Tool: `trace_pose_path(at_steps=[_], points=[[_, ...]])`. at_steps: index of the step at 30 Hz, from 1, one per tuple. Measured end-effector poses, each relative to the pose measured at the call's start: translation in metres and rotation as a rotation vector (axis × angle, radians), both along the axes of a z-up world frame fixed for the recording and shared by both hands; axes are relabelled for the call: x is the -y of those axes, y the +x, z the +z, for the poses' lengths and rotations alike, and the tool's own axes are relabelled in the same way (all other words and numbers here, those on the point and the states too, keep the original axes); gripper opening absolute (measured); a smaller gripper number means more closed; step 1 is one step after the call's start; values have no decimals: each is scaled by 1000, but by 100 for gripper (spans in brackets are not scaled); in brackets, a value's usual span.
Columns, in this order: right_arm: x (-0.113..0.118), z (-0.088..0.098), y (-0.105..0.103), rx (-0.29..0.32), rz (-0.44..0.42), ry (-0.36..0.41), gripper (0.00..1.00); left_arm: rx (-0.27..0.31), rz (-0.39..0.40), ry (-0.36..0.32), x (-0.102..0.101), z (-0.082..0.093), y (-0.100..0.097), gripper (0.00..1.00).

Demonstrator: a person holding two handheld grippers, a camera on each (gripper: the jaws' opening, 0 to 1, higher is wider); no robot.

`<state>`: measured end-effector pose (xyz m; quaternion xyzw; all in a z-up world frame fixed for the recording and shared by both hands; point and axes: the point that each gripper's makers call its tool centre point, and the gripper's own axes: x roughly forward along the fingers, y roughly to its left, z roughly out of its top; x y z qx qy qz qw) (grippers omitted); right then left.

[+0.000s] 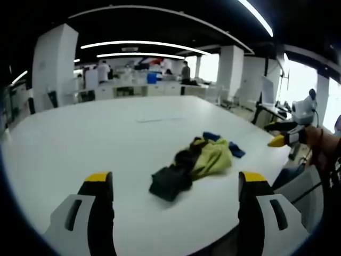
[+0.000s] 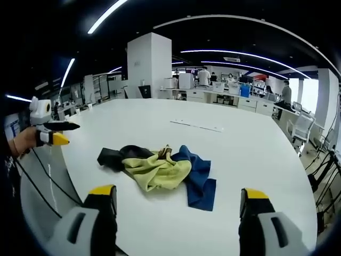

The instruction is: Fold the garment on the visible template until the final outline fits inside the template.

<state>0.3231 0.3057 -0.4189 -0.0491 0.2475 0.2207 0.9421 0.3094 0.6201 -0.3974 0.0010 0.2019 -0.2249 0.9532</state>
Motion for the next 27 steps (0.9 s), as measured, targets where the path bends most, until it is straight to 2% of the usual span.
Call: trace_pose_path(at_steps=[14, 23, 27], points=[[1, 3, -1, 5, 6, -4, 96, 6, 0, 0, -2, 3, 0, 94], [-2, 5, -1, 11, 29, -10, 96, 9, -20, 5, 2, 5, 3, 92], [-3, 8, 2, 22, 42, -7, 95, 15, -32, -14, 7, 8, 6, 90]])
